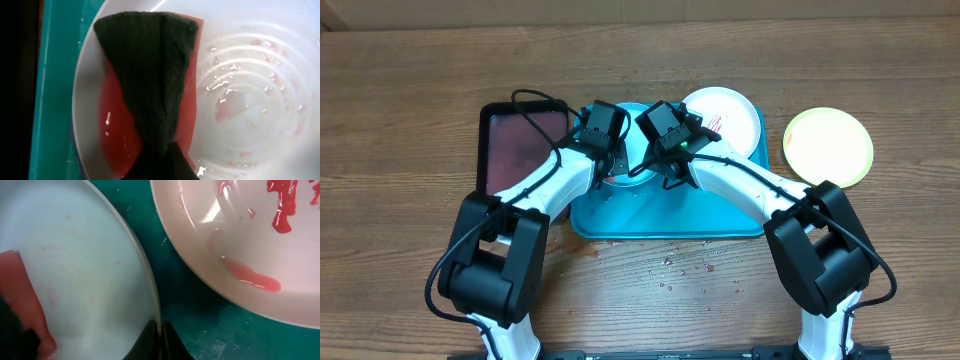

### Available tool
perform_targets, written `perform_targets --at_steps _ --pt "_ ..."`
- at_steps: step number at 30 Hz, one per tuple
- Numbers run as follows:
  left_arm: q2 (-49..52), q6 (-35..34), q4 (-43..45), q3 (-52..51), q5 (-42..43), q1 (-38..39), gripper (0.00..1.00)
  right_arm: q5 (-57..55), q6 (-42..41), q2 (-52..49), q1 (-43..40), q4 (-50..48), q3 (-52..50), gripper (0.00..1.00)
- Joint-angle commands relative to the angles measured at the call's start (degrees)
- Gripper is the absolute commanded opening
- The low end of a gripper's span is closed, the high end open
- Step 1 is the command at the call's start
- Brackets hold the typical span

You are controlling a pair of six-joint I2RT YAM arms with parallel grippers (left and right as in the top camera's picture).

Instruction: Clean dirty plates on tray and stack at the side

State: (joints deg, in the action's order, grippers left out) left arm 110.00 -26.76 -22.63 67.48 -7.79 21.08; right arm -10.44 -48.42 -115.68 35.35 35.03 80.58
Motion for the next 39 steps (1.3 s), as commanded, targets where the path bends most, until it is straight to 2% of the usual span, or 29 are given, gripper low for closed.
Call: perform_targets --at_steps 1,14,19,31,39 --pt "1.95 1.09 0.37 2.73 -2.67 -0.48 0.04 0.04 0.68 0.24 0.26 0.39 0.37 0.04" --pt "2.23 2.78 5.22 3.17 0.76 -0.50 0.04 0.07 0.68 0.24 0.26 0.44 0.37 0.04" --pt "2.23 3.26 5.31 3.17 5.27 -0.50 0.04 0.07 0.68 0.24 0.26 0.42 0.37 0.04" --pt "2.23 14.03 1.07 3.17 21.05 -0.48 0.04 0.07 0.72 0.24 0.26 0.46 0.37 0.04" --pt "2.16 18.12 0.33 3.19 25.70 -0.48 0.04 0.07 0.90 0.24 0.26 0.66 0.37 0.04"
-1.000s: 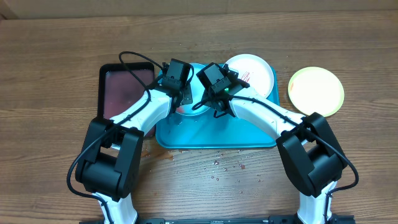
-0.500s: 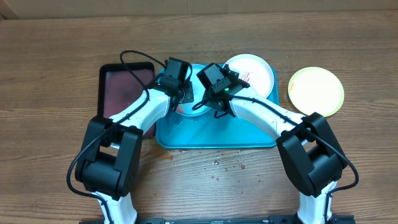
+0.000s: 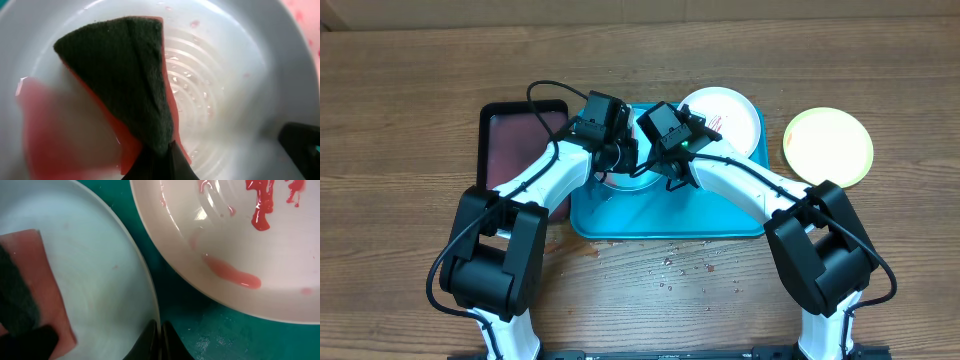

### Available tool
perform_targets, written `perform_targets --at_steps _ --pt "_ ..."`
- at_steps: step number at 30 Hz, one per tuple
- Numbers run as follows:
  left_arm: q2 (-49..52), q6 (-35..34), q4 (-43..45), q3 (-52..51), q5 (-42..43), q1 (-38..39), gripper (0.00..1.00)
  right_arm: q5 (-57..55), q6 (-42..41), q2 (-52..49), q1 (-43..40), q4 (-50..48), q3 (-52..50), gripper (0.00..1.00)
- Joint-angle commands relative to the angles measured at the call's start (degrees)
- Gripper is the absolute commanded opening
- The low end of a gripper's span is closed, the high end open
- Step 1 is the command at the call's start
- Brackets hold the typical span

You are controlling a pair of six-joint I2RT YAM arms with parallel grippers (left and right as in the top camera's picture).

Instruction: Clean dirty plates on tray and stack at the side

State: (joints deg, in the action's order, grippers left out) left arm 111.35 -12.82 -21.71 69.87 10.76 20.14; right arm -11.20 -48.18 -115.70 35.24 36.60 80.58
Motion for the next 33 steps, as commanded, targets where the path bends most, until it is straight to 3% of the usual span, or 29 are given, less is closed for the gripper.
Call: perform_targets --at_steps 1,8,21,33 --pt "0.81 4.61 -0.72 0.81 7.80 0.46 0.04 0.83 0.66 0.26 0.37 -0.92 0.37 0.04" --pt "0.81 7.26 -3.67 0.81 6.08 0.44 0.04 0.83 0.66 0.26 0.37 -0.87 0.37 0.04" --pt "0.37 2.95 -18.88 8.11 -22.16 0.44 0.04 0.83 0.63 0.26 0.37 -0.46 0.37 0.04" --pt "0.13 2.95 -27.93 20.55 -25.14 0.46 0.04 0.83 0.66 0.26 0.37 -0.28 0.37 0.04"
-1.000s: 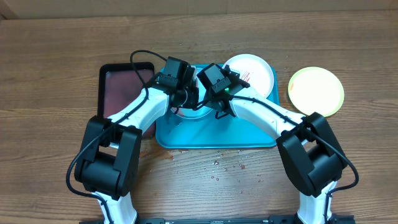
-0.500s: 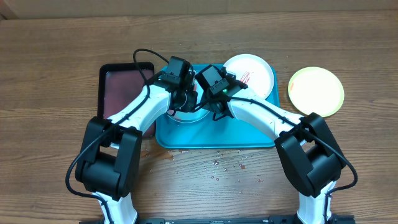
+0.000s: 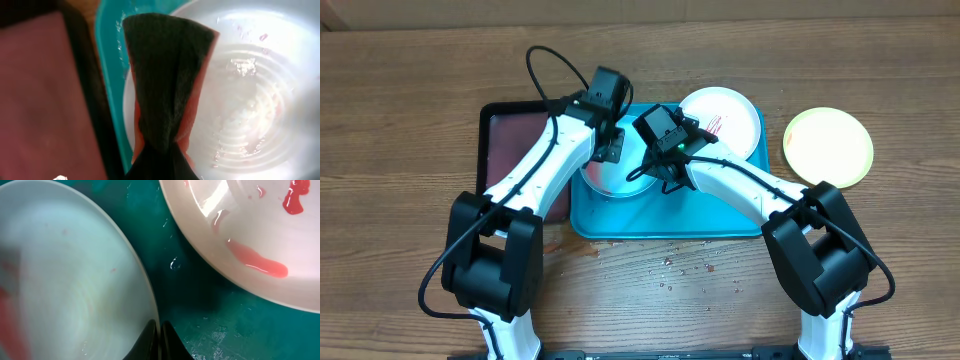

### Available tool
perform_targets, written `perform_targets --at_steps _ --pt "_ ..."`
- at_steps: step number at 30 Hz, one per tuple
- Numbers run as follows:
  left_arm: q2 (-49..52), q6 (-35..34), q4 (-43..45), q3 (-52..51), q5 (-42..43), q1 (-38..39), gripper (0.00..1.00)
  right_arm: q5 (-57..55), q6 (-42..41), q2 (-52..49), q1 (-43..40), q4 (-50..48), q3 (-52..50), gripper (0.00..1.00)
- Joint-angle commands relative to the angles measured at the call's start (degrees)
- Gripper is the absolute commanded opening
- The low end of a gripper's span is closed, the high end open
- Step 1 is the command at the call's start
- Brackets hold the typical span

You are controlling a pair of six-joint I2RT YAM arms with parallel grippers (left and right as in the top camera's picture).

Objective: Clean dirty plates on tray and stack at the side
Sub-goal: 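Carry the sponge left with the left gripper and drop it into the black tray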

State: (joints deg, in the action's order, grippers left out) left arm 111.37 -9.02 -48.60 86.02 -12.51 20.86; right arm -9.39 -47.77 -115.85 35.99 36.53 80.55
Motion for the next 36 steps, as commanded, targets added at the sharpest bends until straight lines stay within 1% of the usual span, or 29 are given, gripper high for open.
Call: perform_targets --at_steps 1,4,6,9,14,16,20,23,26,29,34,36 --pt "-0.07 -0.87 -2.43 6.23 -1.86 -0.26 0.04 -0.98 0.24 0.42 -0.37 -0.22 0.39 0.04" --pt "-1.36 -0.87 -6.16 11.04 -2.25 -0.31 0.04 -0.96 0.24 0.42 -0.37 -0.20 0.39 0.04" --pt "-2.67 -1.62 -8.17 13.18 -4.37 -0.57 0.04 -0.98 0.24 0.42 -0.37 -0.13 0.39 0.04" --pt "-5.22 -2.95 -10.27 13.62 -7.67 -2.25 0.04 -0.98 0.28 0.42 -0.39 0.11 0.42 0.04" --pt "-6.51 -4.81 -16.41 13.53 -6.27 -9.14 0.04 -0.98 1.77 0.42 -0.39 0.20 0.42 0.04" --pt "-6.51 -4.98 -17.38 12.72 -3.82 -12.17 0.04 -0.98 1.77 0.42 -0.39 0.20 0.42 0.04" --pt "-6.51 -5.97 -16.81 8.68 0.83 -17.38 0.04 -0.98 1.79 0.42 -0.39 0.22 0.42 0.04" --pt "-6.51 -6.05 -14.97 3.54 3.63 -19.47 0.04 -0.96 1.97 0.42 -0.39 0.22 0.42 0.04" --pt "-6.51 -6.21 -13.27 -1.27 3.54 -19.41 0.04 -0.92 2.62 0.42 -0.39 0.22 0.42 0.04" --pt "-6.51 -7.89 -11.47 -4.83 3.32 -19.32 0.04 -0.81 2.86 0.42 -0.39 0.48 0.42 0.04" --pt "-6.51 -10.16 -10.05 -7.13 3.34 -19.82 0.04 -0.81 3.15 0.42 -0.39 1.53 0.42 0.04" --pt "-6.51 -10.32 -9.94 -7.06 3.54 -19.82 0.40 -0.83 3.58 0.44 -0.39 1.70 0.44 0.04"
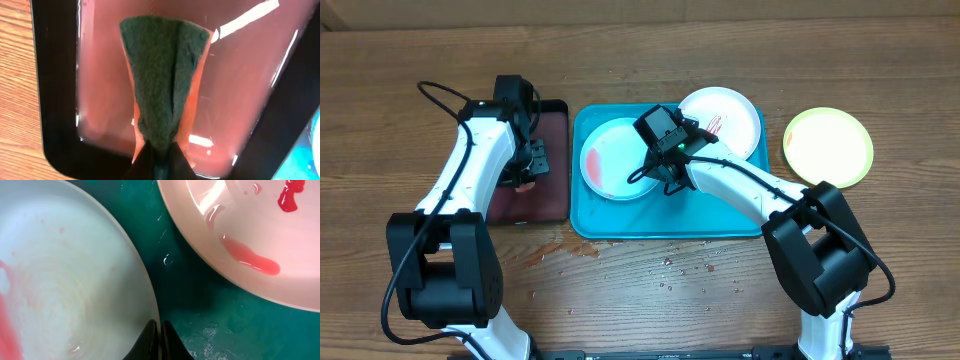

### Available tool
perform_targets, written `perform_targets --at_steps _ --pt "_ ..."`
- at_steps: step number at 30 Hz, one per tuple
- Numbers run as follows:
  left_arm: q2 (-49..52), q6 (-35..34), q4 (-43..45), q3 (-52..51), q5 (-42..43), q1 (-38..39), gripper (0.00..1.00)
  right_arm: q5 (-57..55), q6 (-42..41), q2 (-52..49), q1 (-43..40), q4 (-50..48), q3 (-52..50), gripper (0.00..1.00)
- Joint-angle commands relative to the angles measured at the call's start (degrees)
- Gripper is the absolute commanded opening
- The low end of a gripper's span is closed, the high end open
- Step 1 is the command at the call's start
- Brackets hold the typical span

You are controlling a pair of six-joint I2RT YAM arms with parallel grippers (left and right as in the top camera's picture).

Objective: Clean dirty plates on tray and stack at the side
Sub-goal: 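Carry the sponge left with the left gripper and drop it into the black tray, then lift and tilt the light-blue plate upright with the right gripper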

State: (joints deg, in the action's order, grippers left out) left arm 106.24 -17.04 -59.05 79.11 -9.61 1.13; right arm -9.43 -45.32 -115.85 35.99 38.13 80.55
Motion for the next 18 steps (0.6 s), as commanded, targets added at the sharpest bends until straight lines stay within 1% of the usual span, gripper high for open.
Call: perform_targets --at_steps 1,2,5,6,10,12,13,18 --pt "-1.38 -2.29 0.37 0.11 0.85 -0.09 0.53 -0.79 2.03 0.44 -0.39 0.13 0.52 0.04" --pt "-1.38 -2.27 0.13 0.46 1.16 -0.09 0.61 -0.85 2.82 0.44 -0.39 0.15 0.63 0.04" --pt "-1.84 -2.27 -1.27 2.56 2.34 -0.04 0.78 -1.29 5.03 0.57 -0.44 0.96 1.53 0.04" --pt "-2.29 -2.27 -2.01 3.50 2.45 0.02 0.80 -1.79 5.11 0.70 -0.44 1.77 2.12 0.04" --pt "-6.01 -1.68 -3.56 6.78 3.96 0.07 0.87 -7.54 6.45 1.55 -0.44 6.58 5.90 0.04" --pt "-8.90 -0.59 -3.43 7.82 5.86 0.07 0.94 -11.37 8.15 2.25 -0.44 8.94 8.09 0.04" --pt "-10.62 -0.02 -3.23 8.24 6.84 0.07 1.00 -13.97 8.59 2.75 -0.44 10.51 9.42 0.04" --pt "-18.60 0.74 -2.29 8.57 9.70 0.07 1.00 -24.17 12.59 5.31 -0.28 14.80 14.16 0.04"
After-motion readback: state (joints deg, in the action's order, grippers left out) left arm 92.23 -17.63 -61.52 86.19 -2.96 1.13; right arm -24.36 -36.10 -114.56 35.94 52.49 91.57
